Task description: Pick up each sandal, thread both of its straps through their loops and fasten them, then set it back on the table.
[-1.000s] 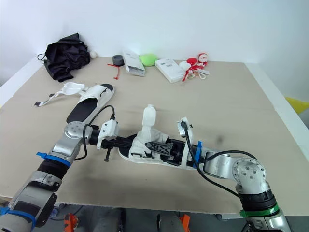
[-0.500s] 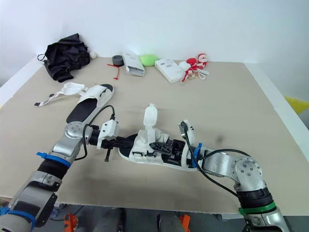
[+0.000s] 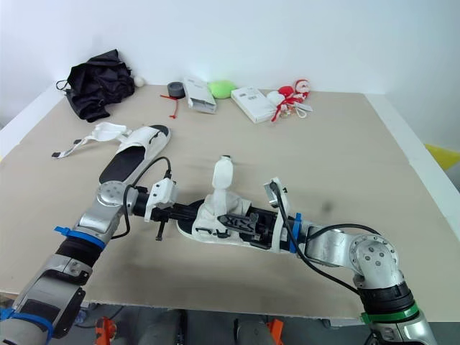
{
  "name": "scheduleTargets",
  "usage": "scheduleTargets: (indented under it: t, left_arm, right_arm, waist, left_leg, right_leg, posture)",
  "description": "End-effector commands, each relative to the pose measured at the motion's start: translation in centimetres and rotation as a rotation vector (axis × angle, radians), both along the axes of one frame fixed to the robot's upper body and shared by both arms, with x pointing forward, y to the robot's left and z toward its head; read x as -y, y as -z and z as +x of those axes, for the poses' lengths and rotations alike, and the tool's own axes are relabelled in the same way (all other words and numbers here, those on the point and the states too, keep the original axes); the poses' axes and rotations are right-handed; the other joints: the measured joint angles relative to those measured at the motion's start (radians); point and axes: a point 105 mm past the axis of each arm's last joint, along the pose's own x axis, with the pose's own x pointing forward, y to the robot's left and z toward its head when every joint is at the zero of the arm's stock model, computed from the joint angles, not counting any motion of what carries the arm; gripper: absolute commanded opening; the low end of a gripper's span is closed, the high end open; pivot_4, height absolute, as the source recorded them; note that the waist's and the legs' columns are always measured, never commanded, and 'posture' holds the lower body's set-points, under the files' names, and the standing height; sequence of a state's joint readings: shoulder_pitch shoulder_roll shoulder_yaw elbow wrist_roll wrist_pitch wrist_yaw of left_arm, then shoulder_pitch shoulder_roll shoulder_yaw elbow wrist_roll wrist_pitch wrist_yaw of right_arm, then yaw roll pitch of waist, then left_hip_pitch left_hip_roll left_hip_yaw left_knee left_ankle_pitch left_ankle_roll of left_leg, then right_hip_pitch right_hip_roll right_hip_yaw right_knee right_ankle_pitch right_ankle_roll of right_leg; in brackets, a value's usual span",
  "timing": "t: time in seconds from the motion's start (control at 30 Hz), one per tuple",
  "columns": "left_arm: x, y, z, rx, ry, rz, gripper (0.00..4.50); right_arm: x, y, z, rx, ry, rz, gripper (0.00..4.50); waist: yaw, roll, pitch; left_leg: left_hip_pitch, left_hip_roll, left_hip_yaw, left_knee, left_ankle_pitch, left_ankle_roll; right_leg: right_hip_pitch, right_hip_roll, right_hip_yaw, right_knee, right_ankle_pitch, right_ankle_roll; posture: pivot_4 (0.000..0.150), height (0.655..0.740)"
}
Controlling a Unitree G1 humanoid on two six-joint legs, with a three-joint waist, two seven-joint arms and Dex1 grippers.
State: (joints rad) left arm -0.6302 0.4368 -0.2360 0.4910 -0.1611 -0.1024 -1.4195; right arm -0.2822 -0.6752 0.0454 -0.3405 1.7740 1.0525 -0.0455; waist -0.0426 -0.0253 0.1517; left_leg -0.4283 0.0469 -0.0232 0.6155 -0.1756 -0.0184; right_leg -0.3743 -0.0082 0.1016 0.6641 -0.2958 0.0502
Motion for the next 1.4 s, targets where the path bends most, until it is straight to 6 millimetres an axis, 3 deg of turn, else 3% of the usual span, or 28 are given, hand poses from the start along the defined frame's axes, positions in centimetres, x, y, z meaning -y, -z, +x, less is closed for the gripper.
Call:
scheduleTargets:
  t: [0.03,0.23,0.33,0.37,0.4,0.47,0.57,0.6,0.63,0.87,1.17,1.3,1.4]
  left_arm:
    - [-0.8,4.1,-1.1,-0.137,-0.023,0.116,0.0]
    - [-0.9,4.1,-1.1,-0.137,-0.028,0.114,0.0]
    - [-0.8,4.1,-1.1,-0.136,-0.029,0.112,0.0]
    - [-0.8,4.1,-1.1,-0.136,-0.029,0.112,0.0]
    - [-0.8,4.1,-1.1,-0.136,-0.029,0.111,0.0]
    - [-0.8,4.1,-1.1,-0.136,-0.029,0.111,0.0]
    - [-0.8,4.1,-1.1,-0.137,-0.027,0.11,0.0]
    - [-0.8,4.1,-1.1,-0.137,-0.026,0.111,0.0]
    - [-0.7,4.1,-1.2,-0.138,-0.026,0.111,0.0]
    - [-0.4,4.2,-1.3,-0.141,-0.019,0.109,0.0]
    - [-0.4,4.5,-1.5,-0.144,-0.021,0.105,0.0]
    - [-0.4,4.5,-1.5,-0.144,-0.025,0.104,0.0]
    - [-0.4,4.5,-1.5,-0.143,-0.028,0.102,0.0]
  right_arm:
    - [-0.8,0.8,-1.4,0.065,-0.089,-0.098,0.04]
    - [-1.1,1.8,-2.1,0.187,-0.162,-0.228,0.04]
    - [-1.0,1.3,-2.3,0.213,-0.185,-0.2,0.04]
    - [-0.9,1.0,-2.4,0.225,-0.197,-0.185,0.7]
    - [-0.9,0.9,-2.4,0.234,-0.206,-0.177,0.86]
    - [-0.9,0.4,-2.6,0.239,-0.219,-0.14,1.84]
    - [-0.5,-0.5,-1.3,0.208,-0.18,-0.085,2.92]
    - [-0.5,-0.7,-1.0,0.2,-0.17,-0.072,3.48]
    - [-0.4,-1.0,-0.7,0.195,-0.164,-0.056,3.74]
    - [-0.8,-2.6,1.6,0.172,-0.133,-0.017,3.74]
    - [-1.5,-3.0,2.3,0.167,-0.148,-0.021,3.74]
    - [-1.6,-3.1,2.5,0.178,-0.132,-0.02,2.67]
    - [-1.5,-3.3,2.3,0.19,-0.139,-0.01,1.28]
  waist:
    - [0.0,0.0,0.0]
    - [0.0,0.002,-0.001]
    - [0.0,0.002,-0.002]
    - [0.0,0.002,-0.002]
    - [0.0,0.002,-0.002]
    - [0.0,0.002,-0.002]
    - [-0.001,0.002,-0.002]
    - [-0.001,0.002,-0.002]
    - [-0.001,0.002,-0.002]
    - [0.0,0.002,-0.001]
    - [0.001,0.002,-0.001]
    - [0.001,0.002,-0.001]
    - [0.001,0.002,-0.001]
  left_leg:
    - [0.0,0.0,0.0,0.0,0.0,0.0]
    - [0.0,0.0,-0.001,0.0,0.0,0.0]
    - [0.001,0.0,0.0,0.0,0.0,0.0]
    - [0.001,0.0,0.0,0.0,0.0,0.0]
    - [0.0,0.0,0.0,0.0,0.0,0.0]
    - [0.001,0.0,0.0,0.0,0.0,0.0]
    - [0.001,0.0,-0.001,0.0,0.0,0.0]
    - [0.001,0.0,0.0,0.0,0.0,0.0]
    - [0.001,0.0,0.0,0.0,0.0,0.0]
    - [0.001,0.0,0.001,0.001,0.0,0.0]
    - [0.0,0.0,0.0,0.0,0.0,0.0]
    - [0.0,0.0,0.0,0.001,0.0,0.0]
    - [0.0,0.0,0.0,0.001,0.0,0.0]
  right_leg:
    - [0.0,0.0,0.0,0.0,0.0,0.0]
    - [0.0,0.0,-0.001,0.0,0.0,-0.001]
    - [0.0,0.0,-0.001,0.0,0.0,-0.001]
    - [0.0,0.0,-0.001,0.0,0.0,-0.001]
    - [0.0,0.0,-0.001,0.0,0.0,-0.001]
    - [0.0,0.0,-0.001,0.0,-0.001,-0.001]
    - [0.0,0.0,-0.001,0.0,-0.001,-0.001]
    - [0.0,0.0,-0.001,0.0,0.0,-0.001]
    - [0.0,0.0,-0.001,0.0,0.0,-0.001]
    - [0.0,0.0,0.001,0.0,0.001,-0.001]
    - [0.0,0.0,0.0,0.0,0.001,0.0]
    - [0.0,0.0,0.0,0.0,0.001,0.0]
    - [0.0,0.0,0.0,0.0,0.001,0.0]
  posture:
    - [0.15,0.738]
    - [0.15,0.738]
    - [0.15,0.738]
    - [0.15,0.738]
    - [0.15,0.738]
    - [0.15,0.738]
    - [0.15,0.738]
    - [0.15,0.738]
    - [0.15,0.738]
    - [0.15,0.738]
    - [0.15,0.738]
    - [0.15,0.738]
    - [0.15,0.738]
